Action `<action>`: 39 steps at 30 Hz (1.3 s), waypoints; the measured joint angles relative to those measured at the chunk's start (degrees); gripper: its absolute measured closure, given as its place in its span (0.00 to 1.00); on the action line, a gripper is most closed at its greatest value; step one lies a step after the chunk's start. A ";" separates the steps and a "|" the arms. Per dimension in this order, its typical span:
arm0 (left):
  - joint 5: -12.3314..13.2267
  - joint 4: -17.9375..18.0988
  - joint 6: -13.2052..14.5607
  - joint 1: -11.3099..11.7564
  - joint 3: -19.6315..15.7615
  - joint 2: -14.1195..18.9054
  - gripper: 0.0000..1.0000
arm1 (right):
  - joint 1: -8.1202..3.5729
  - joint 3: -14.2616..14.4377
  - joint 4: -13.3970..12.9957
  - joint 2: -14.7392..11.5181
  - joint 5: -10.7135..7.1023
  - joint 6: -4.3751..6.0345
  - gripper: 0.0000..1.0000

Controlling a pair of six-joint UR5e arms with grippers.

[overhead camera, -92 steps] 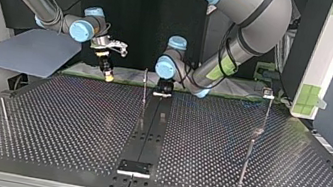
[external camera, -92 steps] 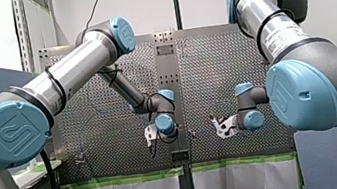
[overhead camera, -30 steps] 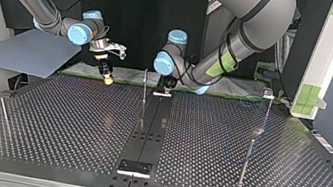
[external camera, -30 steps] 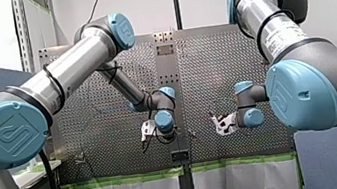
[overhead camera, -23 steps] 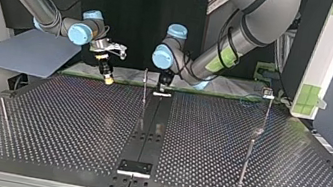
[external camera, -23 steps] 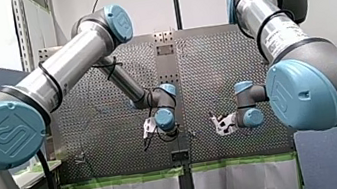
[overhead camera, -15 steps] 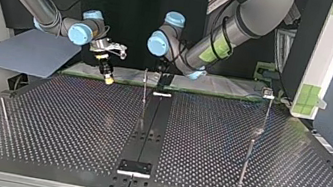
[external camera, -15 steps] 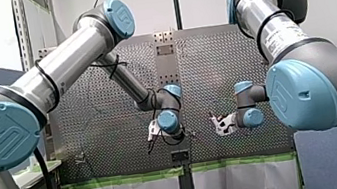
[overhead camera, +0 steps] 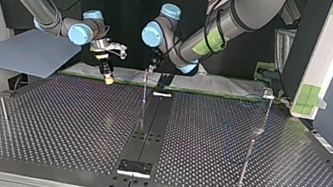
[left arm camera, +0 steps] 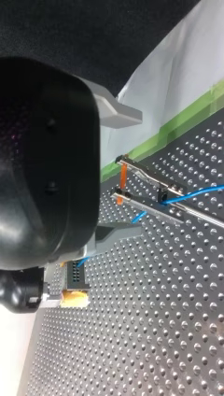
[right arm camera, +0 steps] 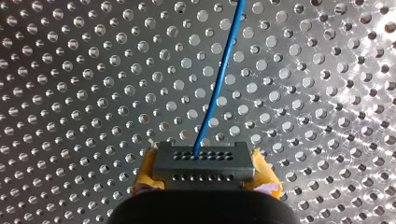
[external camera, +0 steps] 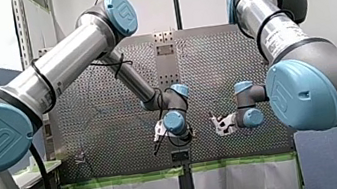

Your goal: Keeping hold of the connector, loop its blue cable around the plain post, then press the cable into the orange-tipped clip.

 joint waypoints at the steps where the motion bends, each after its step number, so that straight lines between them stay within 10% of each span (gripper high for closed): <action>1: 0.03 0.01 -0.07 0.00 0.00 0.00 0.00 | 0.00 0.00 0.00 0.00 0.00 0.00 1.00; 39: -1.16 1.09 -3.07 0.21 -2.01 1.93 0.00 | -0.02 0.00 0.01 0.00 -0.09 0.08 1.00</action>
